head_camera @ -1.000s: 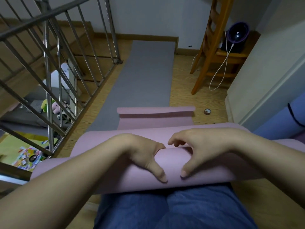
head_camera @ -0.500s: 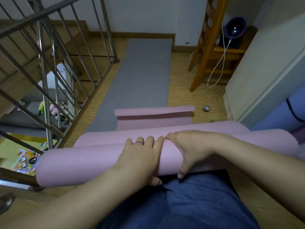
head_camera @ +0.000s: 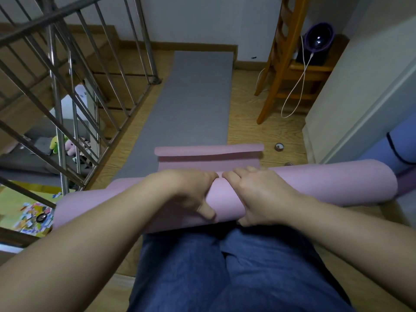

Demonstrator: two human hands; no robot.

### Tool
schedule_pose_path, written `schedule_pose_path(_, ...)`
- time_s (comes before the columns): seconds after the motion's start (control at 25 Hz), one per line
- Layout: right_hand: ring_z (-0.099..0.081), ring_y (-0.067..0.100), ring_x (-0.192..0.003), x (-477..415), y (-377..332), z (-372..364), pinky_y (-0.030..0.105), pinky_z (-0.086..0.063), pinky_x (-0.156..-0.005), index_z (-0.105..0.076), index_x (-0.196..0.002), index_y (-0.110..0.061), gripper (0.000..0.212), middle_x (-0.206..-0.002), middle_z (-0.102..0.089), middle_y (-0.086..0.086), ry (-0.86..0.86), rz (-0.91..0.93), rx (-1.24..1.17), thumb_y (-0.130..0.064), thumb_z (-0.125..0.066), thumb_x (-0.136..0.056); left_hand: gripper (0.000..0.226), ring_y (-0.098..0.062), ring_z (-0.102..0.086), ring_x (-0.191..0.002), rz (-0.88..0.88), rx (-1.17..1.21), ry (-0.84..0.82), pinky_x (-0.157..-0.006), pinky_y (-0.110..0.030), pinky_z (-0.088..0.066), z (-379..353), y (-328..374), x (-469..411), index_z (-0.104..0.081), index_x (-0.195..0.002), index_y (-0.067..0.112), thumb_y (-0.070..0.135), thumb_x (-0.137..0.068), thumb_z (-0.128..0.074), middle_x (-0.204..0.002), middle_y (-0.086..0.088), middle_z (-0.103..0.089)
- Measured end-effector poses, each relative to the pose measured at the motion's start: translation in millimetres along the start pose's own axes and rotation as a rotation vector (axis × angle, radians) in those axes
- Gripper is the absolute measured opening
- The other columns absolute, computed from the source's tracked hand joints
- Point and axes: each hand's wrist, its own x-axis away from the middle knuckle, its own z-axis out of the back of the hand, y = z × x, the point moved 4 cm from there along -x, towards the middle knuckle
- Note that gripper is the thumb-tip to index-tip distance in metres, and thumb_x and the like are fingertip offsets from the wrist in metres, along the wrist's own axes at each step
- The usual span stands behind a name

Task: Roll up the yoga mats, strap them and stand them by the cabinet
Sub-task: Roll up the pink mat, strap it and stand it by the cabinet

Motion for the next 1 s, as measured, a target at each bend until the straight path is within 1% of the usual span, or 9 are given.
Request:
schedule_pose_path(0.16,-0.058,0.023,-0.095,25.9,-7.6,30.8,0.031,-0.044,-0.071,-0.045,-0.119,-0.025,0.078,-0.109,-0.060,-0.002,-0.169,0.101,-0.072,-0.062,-0.076,-0.057,0.070,-0.014,-0.058,-0.102,-0.081,0.063,-0.228,-0.089,-0.026,-0.046,3.6,9.2,21.3,-0.045,-0.127,0.031,0.058,-0.069,-0.074,-0.113,0.010,-0.060)
schedule_pose_path(0.32,-0.057,0.020,-0.091,30.8,-20.0,19.0,0.028,-0.043,-0.071,-0.046,-0.120,-0.027,0.080,-0.107,-0.061,-0.002,-0.385,0.120,-0.136,-0.060,-0.080,-0.056,0.056,-0.012,-0.062,-0.103,-0.083,0.200,-0.387,-0.091,-0.026,-0.049,-20.4,16.9,27.5,-0.051,-0.121,0.031,0.051,-0.074,-0.074,-0.111,0.011,-0.065)
schedule_pose_path(0.4,-0.056,0.016,-0.088,23.0,-12.1,10.9,0.027,-0.046,-0.073,-0.049,-0.120,-0.029,0.079,-0.103,-0.061,-0.005,-0.486,0.082,-0.241,-0.057,-0.083,-0.054,0.063,-0.015,-0.058,-0.106,-0.094,0.160,-0.312,-0.093,-0.029,-0.047,-18.7,14.1,29.0,-0.049,-0.126,0.029,0.056,-0.073,-0.073,-0.116,0.009,-0.061)
schedule_pose_path(0.6,-0.062,0.008,-0.095,-3.9,5.7,-1.9,0.025,-0.052,-0.086,-0.057,-0.112,-0.032,0.064,-0.103,-0.065,-0.016,-0.689,0.056,-0.510,-0.044,-0.088,-0.057,0.099,-0.029,-0.043,-0.121,0.012,-0.374,0.158,-0.096,-0.041,-0.038,-35.0,31.5,42.7,-0.020,-0.145,0.015,0.057,-0.071,-0.071,-0.134,-0.007,-0.040)
schedule_pose_path(0.68,-0.064,0.008,-0.097,-10.1,7.3,-4.5,0.030,-0.052,-0.091,-0.058,-0.113,-0.033,0.063,-0.105,-0.066,-0.017,-0.741,0.013,-0.585,-0.041,-0.088,-0.058,0.103,-0.030,-0.044,-0.118,0.064,-0.391,0.226,-0.093,-0.040,-0.037,-48.8,37.7,44.0,-0.016,-0.144,0.013,0.057,-0.069,-0.072,-0.132,-0.009,-0.040)
schedule_pose_path(0.8,-0.055,0.010,-0.110,-5.1,8.0,-1.0,0.028,-0.044,-0.099,-0.048,-0.129,-0.032,0.080,-0.121,-0.058,-0.016,-0.572,0.026,-0.539,-0.050,-0.084,-0.060,0.098,-0.029,-0.048,-0.112,0.031,-0.276,0.245,-0.091,-0.038,-0.042,-43.1,23.2,37.6,-0.025,-0.139,0.016,0.060,-0.065,-0.072,-0.127,-0.007,-0.045)
schedule_pose_path(0.88,-0.044,0.012,-0.121,9.2,7.4,4.3,0.028,-0.036,-0.103,-0.034,-0.142,-0.030,0.098,-0.134,-0.046,-0.012,-0.275,0.020,-0.339,-0.060,-0.078,-0.060,0.096,-0.029,-0.052,-0.109,0.003,-0.162,0.181,-0.091,-0.039,-0.045,-36.5,13.3,30.2,-0.030,-0.135,0.017,0.060,-0.062,-0.075,-0.125,-0.007,-0.050)
schedule_pose_path(0.96,-0.049,0.020,-0.117,28.3,-2.3,-2.0,0.036,-0.041,-0.097,-0.033,-0.143,-0.024,0.108,-0.133,-0.048,-0.004,0.020,0.052,-0.085,-0.063,-0.076,-0.052,0.094,-0.027,-0.055,-0.106,-0.005,-0.037,0.060,-0.091,-0.039,-0.047,-29.4,5.3,17.9,-0.034,-0.132,0.018,0.061,-0.059,-0.077,-0.123,-0.005,-0.055)
schedule_pose_path(1.0,-0.055,0.024,-0.108,34.7,-6.6,-11.6,0.039,-0.046,-0.089,-0.037,-0.141,-0.020,0.112,-0.126,-0.054,0.000,0.094,0.059,0.004,-0.062,-0.077,-0.045,0.094,-0.026,-0.055,-0.106,0.013,0.010,-0.003,-0.091,-0.038,-0.047,-23.7,1.7,13.4,-0.035,-0.132,0.020,0.062,-0.058,-0.077,-0.124,-0.003,-0.056)
